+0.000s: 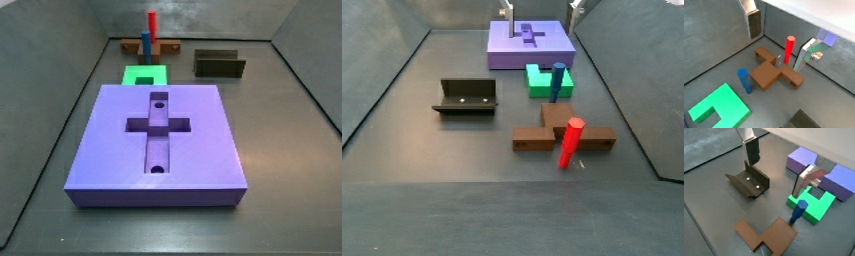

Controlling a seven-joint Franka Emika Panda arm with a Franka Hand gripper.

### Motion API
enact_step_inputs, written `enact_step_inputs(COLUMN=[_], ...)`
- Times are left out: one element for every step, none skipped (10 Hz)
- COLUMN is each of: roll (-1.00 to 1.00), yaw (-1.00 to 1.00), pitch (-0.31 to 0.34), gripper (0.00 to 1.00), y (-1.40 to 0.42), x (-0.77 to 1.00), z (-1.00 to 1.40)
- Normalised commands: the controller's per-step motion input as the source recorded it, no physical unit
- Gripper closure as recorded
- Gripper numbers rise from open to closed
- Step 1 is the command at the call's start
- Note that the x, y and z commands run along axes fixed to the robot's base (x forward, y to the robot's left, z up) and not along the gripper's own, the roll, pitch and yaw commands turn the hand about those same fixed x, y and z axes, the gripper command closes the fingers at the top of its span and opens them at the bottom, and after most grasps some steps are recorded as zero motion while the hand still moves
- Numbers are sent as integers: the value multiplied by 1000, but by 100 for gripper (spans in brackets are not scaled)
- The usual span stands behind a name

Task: Pick up the green object. Move up. Place the green object on the fixture. Regrasp the green object. Move to above the board. Insert the green object.
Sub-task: Pick up the green object.

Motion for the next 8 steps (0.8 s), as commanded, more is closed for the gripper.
enact_step_inputs(roll=[0, 0, -73, -67, -61, -39, -50, -67], yaw=[0, 0, 97, 6, 31, 34, 83, 140], pitch=[0, 0, -99, -141, -173, -163, -163, -210], gripper=[0, 0, 0, 0, 0, 0, 0, 0], y=[-29, -103, -440, -1000, -1000, -1000, -954, -869], x=[0, 0, 0, 31, 6, 37, 117, 69], z=[0, 0, -189, -189, -343, -397, -471, -649])
